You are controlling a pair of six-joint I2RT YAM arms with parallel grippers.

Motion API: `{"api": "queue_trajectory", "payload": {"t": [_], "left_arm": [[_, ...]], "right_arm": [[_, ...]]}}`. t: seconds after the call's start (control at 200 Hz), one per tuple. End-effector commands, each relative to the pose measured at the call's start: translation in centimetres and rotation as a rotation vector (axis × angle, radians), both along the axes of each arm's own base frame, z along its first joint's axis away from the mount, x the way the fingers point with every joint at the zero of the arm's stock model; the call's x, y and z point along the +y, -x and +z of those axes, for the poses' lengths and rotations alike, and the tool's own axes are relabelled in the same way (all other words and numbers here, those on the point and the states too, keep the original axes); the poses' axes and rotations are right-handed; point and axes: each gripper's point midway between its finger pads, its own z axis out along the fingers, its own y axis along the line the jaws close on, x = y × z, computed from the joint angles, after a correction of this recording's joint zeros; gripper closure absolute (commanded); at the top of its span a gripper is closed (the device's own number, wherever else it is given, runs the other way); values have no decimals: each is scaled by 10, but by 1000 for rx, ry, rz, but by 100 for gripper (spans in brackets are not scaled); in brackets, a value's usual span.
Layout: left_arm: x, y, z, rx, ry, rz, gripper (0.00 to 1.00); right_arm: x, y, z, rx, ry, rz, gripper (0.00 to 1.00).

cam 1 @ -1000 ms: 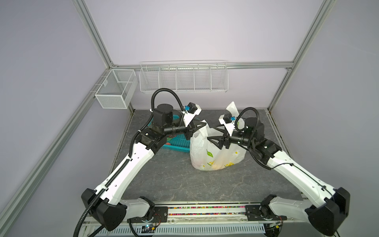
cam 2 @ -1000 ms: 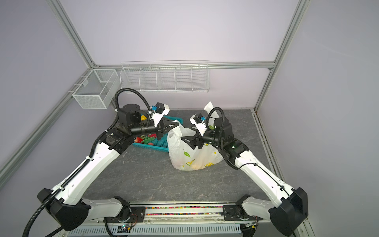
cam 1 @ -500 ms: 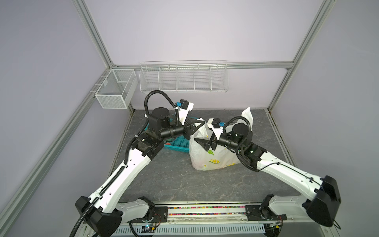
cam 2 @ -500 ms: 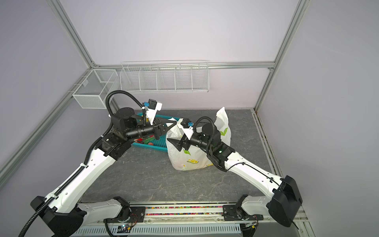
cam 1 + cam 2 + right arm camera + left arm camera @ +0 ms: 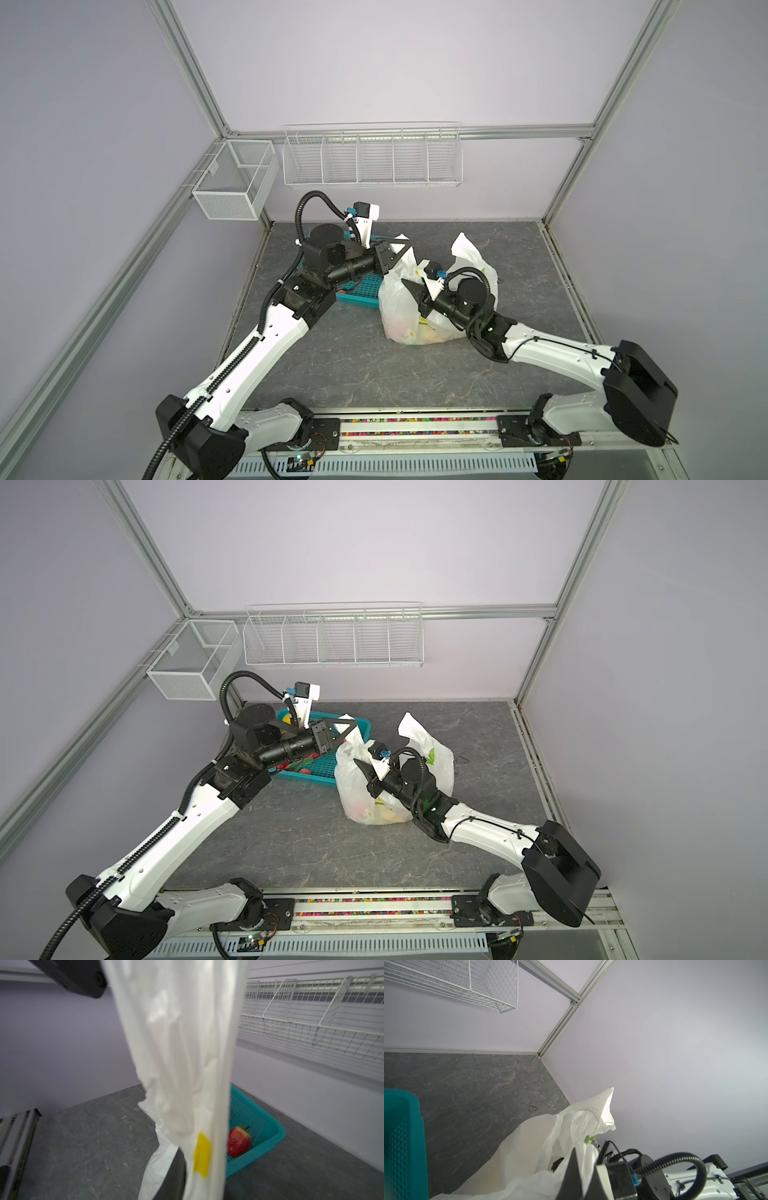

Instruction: Place the fake fruits into the plastic bag and tie a complex knot

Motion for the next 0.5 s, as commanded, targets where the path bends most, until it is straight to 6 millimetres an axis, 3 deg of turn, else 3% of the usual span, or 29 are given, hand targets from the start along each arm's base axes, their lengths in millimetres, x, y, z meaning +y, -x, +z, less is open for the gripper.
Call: {"api": "queue_trajectory", "payload": {"t": [0.0,0.25,0.365,0.43,0.495], "left_arm": [[1,10,28,-53,79,-17,100],[-16,25,24,-15,67,-35,100],[-16,25,21,-1,72,-17,100],[-13,21,18,0,69,13,100],[-10,17,14,4,60,43,100]], "right_arm": [[-18,2,7,-51,48,-29,92],[-35,23,24,-62,138,109,92],[-41,31,20,3,213,198,92],[-44,33,6,45,257,204,86],[-47,31,9,51,248,180,79]]}}
